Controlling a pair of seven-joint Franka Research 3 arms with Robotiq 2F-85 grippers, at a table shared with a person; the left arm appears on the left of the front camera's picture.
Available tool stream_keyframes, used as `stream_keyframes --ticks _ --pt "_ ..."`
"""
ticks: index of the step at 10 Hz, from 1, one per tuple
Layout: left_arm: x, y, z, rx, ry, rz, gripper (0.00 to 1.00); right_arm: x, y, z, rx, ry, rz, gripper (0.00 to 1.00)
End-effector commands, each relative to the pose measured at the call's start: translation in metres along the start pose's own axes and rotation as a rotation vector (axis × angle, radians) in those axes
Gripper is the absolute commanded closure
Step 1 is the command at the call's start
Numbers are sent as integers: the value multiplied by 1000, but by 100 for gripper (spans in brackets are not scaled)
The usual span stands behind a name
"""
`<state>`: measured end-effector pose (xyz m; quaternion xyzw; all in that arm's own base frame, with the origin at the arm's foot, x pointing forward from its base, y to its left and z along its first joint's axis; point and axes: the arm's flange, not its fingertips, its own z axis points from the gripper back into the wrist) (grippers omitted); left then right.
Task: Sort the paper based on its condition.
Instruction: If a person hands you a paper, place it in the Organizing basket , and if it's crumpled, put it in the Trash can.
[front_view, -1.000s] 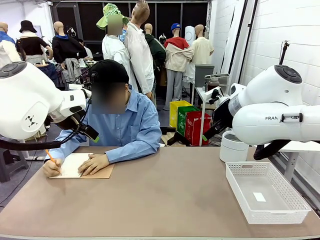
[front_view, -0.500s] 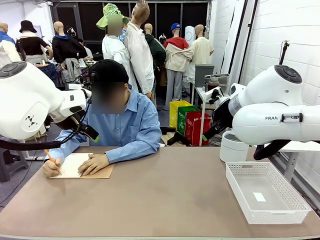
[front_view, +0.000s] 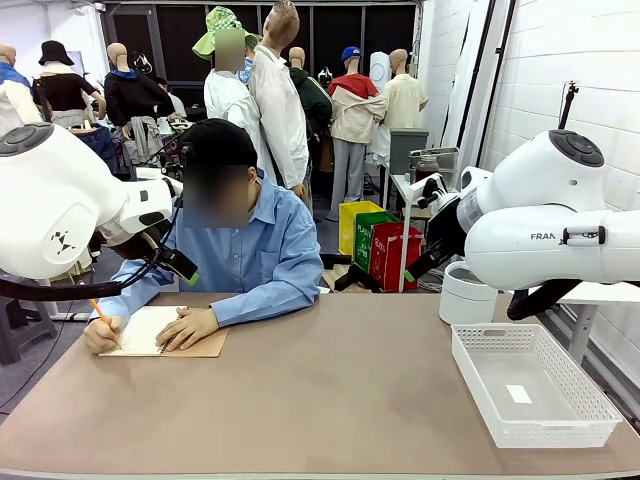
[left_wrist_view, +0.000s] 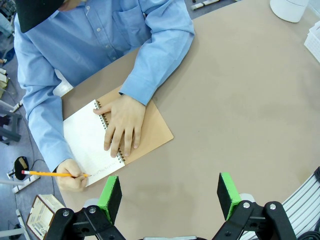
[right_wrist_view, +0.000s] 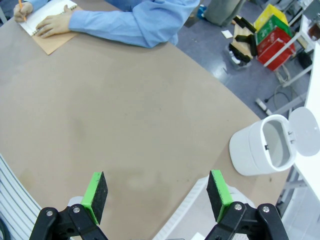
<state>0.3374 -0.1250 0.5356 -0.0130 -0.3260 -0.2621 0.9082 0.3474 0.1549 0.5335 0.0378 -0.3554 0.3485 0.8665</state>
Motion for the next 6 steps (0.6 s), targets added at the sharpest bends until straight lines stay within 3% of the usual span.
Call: stream_keyframes --ticks 1,6 --pt "-1 0 -1 0 7 0 0 0 -1 0 5 -2 -3 0" --pt "-1 0 -1 0 7 0 0 0 -1 0 5 -2 -3 0"
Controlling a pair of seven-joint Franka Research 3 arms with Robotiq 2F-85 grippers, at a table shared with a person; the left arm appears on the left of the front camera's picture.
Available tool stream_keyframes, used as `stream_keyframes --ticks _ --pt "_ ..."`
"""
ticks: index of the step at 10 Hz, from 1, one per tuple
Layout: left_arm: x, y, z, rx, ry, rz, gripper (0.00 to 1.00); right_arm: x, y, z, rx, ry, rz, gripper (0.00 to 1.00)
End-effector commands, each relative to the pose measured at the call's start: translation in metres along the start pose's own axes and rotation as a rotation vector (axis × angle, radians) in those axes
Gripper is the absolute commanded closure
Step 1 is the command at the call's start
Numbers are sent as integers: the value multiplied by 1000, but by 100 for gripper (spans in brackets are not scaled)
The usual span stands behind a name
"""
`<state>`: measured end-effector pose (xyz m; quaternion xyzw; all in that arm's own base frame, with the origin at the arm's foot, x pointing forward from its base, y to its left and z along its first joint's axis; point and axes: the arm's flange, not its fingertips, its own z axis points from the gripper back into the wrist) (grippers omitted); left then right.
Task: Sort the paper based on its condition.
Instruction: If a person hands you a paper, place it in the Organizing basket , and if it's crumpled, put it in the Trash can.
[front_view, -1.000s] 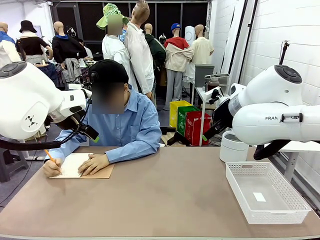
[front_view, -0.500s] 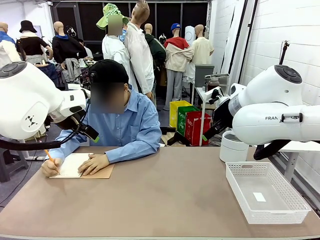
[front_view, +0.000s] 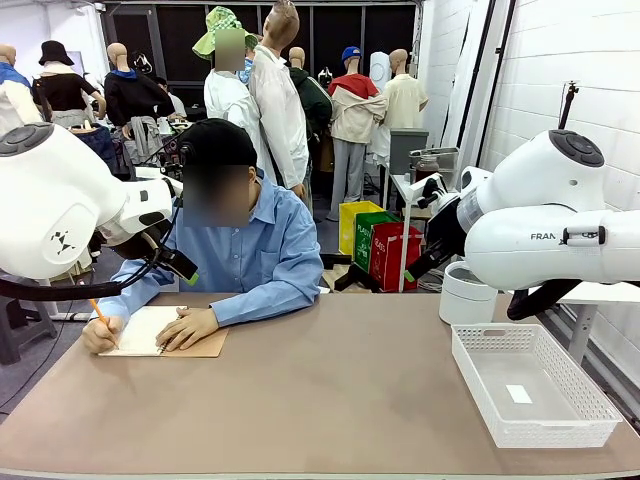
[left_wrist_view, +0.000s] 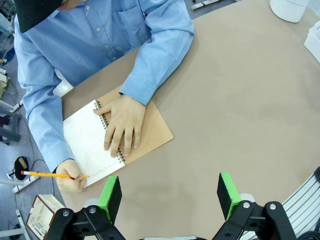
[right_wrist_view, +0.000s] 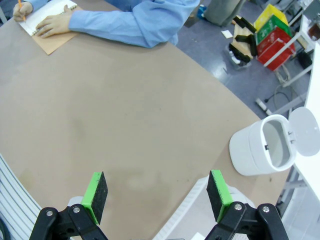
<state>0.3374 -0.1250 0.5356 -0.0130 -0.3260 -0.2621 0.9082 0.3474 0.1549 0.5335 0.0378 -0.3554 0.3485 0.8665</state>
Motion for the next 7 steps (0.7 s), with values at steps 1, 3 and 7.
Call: stream_keyframes --ticks 1,3,7 --pt "-1 0 -1 0 7 0 0 0 -1 0 5 -2 -3 0" --pt "-1 0 -1 0 7 0 0 0 -1 0 5 -2 -3 0" --pt "-1 0 -1 0 7 0 0 0 -1 0 5 -2 -3 0"
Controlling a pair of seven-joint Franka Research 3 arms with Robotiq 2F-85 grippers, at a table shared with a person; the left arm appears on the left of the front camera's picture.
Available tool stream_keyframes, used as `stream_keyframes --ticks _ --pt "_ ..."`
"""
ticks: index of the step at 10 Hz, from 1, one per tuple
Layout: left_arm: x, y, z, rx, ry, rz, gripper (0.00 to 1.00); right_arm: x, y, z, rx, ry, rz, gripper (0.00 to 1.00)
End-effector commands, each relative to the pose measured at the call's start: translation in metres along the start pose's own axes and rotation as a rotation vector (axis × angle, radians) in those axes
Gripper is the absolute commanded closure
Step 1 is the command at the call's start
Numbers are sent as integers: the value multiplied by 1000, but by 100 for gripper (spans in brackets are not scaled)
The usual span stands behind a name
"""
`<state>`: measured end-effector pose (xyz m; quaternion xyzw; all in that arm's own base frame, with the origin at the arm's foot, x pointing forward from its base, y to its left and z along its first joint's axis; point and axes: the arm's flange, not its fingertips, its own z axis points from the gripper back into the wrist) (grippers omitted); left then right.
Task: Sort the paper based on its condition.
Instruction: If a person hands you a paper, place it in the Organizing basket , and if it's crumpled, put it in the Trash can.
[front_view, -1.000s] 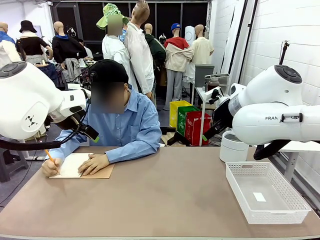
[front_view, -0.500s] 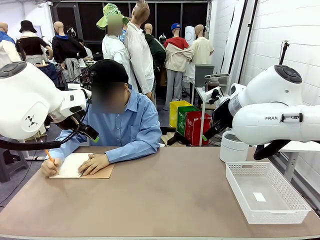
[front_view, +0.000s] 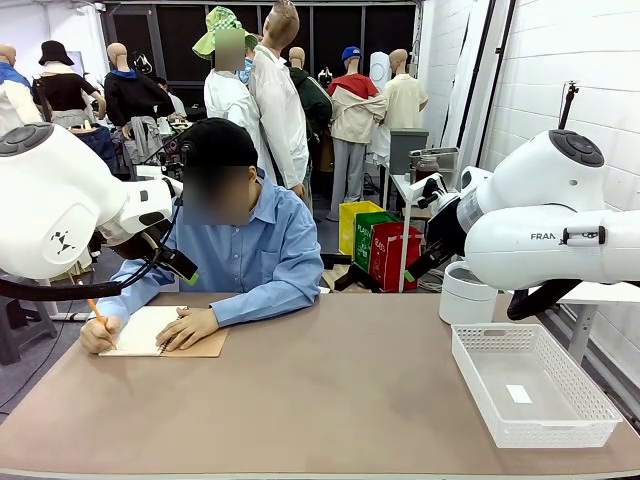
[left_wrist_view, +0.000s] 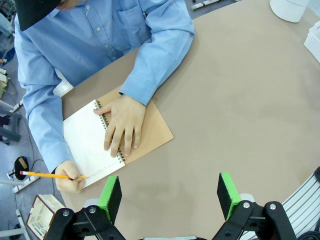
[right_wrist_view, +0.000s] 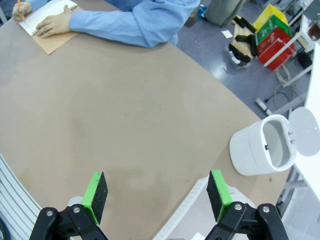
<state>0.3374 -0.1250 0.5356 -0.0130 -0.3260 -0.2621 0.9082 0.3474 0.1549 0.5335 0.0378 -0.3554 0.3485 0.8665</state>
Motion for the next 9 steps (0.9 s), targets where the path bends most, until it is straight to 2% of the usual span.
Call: stream_keyframes --ticks 1,9 --pt "-1 0 -1 0 7 0 0 0 -1 0 5 -2 -3 0" --pt "-1 0 -1 0 7 0 0 0 -1 0 5 -2 -3 0"
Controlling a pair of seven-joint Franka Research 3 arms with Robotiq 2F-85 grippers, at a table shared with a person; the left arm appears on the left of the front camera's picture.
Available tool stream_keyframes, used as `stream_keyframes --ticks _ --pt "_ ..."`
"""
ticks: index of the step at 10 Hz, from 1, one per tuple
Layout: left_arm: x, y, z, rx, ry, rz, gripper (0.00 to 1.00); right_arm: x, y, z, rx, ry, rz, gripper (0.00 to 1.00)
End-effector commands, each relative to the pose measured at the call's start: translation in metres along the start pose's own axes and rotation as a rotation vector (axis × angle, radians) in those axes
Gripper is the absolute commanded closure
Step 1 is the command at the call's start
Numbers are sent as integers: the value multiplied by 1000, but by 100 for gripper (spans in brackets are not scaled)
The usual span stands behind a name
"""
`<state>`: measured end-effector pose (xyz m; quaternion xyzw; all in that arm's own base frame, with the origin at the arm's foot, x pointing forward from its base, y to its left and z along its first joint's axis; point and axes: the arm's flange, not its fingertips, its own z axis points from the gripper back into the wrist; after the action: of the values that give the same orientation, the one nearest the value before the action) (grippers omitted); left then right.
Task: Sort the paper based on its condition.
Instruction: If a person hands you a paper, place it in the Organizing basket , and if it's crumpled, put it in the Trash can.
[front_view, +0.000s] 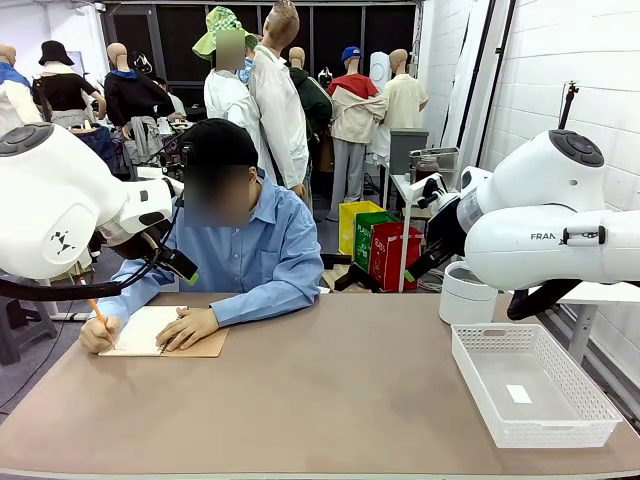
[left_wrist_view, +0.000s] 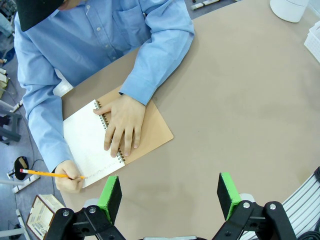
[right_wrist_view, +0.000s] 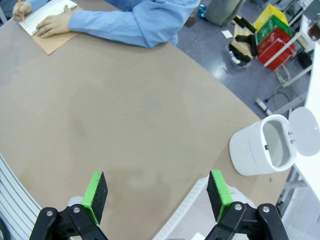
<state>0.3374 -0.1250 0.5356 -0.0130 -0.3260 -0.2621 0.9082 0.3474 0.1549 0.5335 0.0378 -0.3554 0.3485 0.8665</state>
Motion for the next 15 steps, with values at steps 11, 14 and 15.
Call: stream_keyframes --ticks 11,14,15 --pt "-1 0 -1 0 7 0 0 0 -1 0 5 -2 -3 0" --pt "-1 0 -1 0 7 0 0 0 -1 0 5 -2 -3 0" --pt "-1 0 -1 0 7 0 0 0 -1 0 5 -2 -3 0"
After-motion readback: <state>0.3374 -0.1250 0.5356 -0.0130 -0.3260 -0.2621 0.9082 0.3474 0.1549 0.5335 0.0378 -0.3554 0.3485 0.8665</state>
